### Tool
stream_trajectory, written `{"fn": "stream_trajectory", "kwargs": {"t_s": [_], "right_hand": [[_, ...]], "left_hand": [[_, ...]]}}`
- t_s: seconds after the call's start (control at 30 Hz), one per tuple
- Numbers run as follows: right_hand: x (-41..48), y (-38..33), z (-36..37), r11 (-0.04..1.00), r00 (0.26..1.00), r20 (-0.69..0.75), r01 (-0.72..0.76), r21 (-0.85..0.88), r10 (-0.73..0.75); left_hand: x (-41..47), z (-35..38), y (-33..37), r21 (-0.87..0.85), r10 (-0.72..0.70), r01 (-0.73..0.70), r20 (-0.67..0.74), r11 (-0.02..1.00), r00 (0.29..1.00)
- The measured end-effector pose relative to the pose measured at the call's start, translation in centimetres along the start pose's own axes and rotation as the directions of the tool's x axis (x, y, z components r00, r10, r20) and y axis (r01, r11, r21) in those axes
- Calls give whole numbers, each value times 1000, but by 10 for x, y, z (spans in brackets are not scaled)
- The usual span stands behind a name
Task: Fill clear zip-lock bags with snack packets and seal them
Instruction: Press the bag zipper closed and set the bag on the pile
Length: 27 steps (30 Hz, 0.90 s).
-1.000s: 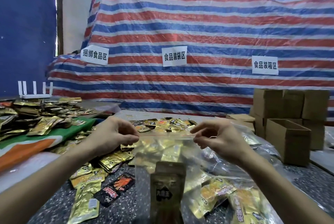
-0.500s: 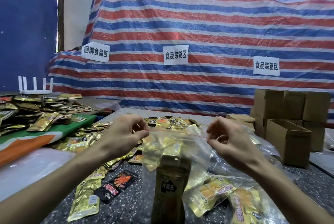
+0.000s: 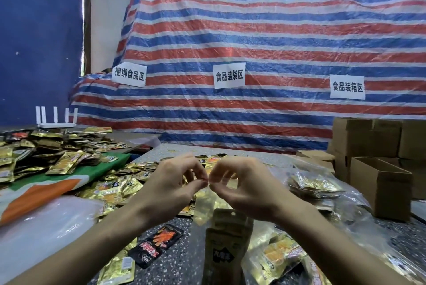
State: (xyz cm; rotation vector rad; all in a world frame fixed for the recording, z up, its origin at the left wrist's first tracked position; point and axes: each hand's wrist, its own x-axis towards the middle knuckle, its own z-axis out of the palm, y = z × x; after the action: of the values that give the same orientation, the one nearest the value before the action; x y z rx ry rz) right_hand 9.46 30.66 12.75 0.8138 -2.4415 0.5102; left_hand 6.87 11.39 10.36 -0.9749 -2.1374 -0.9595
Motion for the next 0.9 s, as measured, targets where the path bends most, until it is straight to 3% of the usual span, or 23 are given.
{"fn": "stream_trajectory", "kwargs": {"t_s": [0.17, 0.33, 0.43, 0.63, 0.9], "right_hand": [[4, -3, 4, 1000, 1000, -9, 0, 18, 0], [6, -5, 12, 986, 999, -30, 14, -167, -19], [4, -3, 14, 984, 999, -29, 17, -179, -23], [-3, 1, 8, 985, 1000, -6, 23, -168, -24], [-24, 23, -11, 985, 996, 25, -84, -152, 88]], "left_hand": [[-3, -5, -6, -34, -4, 5, 34, 999, 999], [-2, -4, -9, -40, 24, -20, 101, 999, 995], [-2, -5, -11, -24, 36, -33, 140, 999, 989], [-4, -2, -9, -49, -15, 19, 67, 999, 998], [-12, -2, -13, -93, -53, 54, 14, 994, 999]]}}
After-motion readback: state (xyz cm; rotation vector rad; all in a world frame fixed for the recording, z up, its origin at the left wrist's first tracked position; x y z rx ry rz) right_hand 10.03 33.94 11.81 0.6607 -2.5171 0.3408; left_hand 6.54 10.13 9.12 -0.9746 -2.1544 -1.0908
